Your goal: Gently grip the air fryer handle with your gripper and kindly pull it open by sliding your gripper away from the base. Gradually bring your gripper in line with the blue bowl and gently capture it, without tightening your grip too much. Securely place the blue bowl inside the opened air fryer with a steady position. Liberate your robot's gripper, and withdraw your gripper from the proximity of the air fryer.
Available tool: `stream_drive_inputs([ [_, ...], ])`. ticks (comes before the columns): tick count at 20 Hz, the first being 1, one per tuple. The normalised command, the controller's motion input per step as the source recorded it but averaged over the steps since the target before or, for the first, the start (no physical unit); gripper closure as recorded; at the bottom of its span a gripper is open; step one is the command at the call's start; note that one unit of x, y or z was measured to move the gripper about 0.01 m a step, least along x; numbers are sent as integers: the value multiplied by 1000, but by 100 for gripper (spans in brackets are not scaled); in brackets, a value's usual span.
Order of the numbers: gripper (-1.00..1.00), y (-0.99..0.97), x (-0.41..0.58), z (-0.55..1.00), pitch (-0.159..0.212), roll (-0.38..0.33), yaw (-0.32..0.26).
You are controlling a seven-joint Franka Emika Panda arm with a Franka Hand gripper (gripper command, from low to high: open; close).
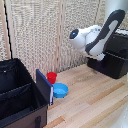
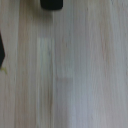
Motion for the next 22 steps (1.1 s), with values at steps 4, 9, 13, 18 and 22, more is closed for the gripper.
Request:
stream_drive_inputs([
  [4,-100,-698,-59,-154,-96,-5,71],
  [9,-100,-631,-13,-137,-100,-1,112],
  [13,-100,-554,10,-129,-79,0,131],
  [18,100,-402,41,-51,-5,-2,160],
  [22,100,-164,19,0,49,11,14],
])
